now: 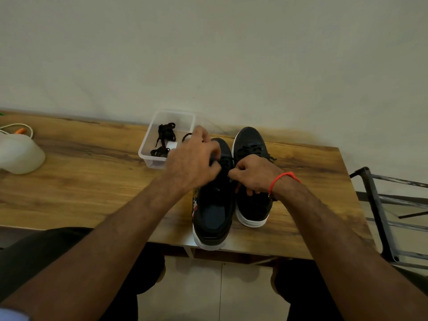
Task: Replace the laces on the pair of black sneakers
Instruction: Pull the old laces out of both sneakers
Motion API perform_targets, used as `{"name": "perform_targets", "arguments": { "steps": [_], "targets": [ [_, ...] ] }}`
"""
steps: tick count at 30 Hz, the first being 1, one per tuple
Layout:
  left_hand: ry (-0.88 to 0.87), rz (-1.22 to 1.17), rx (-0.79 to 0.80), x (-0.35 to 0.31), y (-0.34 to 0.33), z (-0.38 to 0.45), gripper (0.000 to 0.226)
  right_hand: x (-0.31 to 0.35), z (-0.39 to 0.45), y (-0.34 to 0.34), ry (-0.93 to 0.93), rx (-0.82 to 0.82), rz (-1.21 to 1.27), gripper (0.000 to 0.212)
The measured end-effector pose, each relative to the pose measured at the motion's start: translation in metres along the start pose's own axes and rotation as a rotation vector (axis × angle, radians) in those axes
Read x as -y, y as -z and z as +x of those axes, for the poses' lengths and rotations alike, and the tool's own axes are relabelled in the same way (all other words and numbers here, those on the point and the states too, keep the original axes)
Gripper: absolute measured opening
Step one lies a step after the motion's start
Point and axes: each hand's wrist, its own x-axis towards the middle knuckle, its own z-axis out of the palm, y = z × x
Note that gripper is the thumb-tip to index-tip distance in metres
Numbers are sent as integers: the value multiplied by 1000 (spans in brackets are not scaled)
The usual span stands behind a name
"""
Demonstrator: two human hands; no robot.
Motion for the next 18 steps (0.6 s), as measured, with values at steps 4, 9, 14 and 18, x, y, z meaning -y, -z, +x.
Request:
{"name": "perform_targets", "arguments": {
  "steps": [4,9,14,18],
  "targets": [
    [-33,65,102,-4,-20,-5,33,0,0,0,2,1,-2,30],
    [-41,-67,3,-1,-18,-2,27,0,1,1,-3,4,4,30],
    [-23,-15,114,0,-13,0,29,0,1,0,4,-4,6,29],
    [-26,28,108,-3,-14,-1,26,0,1,-1,8,-9,3,29]
  ]
}}
